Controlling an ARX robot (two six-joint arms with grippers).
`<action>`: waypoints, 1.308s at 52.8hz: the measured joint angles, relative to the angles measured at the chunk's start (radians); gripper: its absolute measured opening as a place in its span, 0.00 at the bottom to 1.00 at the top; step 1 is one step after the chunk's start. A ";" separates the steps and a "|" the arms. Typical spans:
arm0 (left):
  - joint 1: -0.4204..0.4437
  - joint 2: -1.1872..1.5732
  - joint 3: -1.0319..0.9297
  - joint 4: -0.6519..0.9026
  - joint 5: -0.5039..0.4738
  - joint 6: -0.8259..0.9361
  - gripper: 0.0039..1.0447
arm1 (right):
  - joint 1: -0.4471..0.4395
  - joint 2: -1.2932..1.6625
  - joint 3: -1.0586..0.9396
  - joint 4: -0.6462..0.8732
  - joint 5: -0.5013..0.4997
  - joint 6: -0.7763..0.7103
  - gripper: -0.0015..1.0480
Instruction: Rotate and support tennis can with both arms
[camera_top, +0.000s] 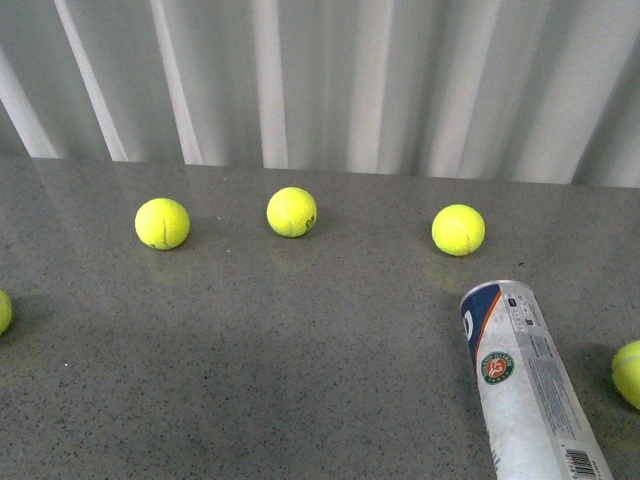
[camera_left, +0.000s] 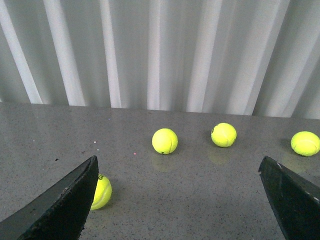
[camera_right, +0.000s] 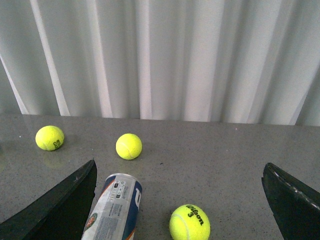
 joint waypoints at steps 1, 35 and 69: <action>0.000 0.000 0.000 0.000 0.000 0.000 0.94 | 0.000 0.000 0.000 0.000 0.000 0.000 0.93; 0.000 0.000 0.000 0.000 0.000 0.000 0.94 | 0.000 0.000 0.000 0.000 0.000 0.000 0.93; 0.000 0.000 0.000 0.000 0.000 0.000 0.94 | 0.129 1.491 0.523 0.087 -0.114 0.280 0.93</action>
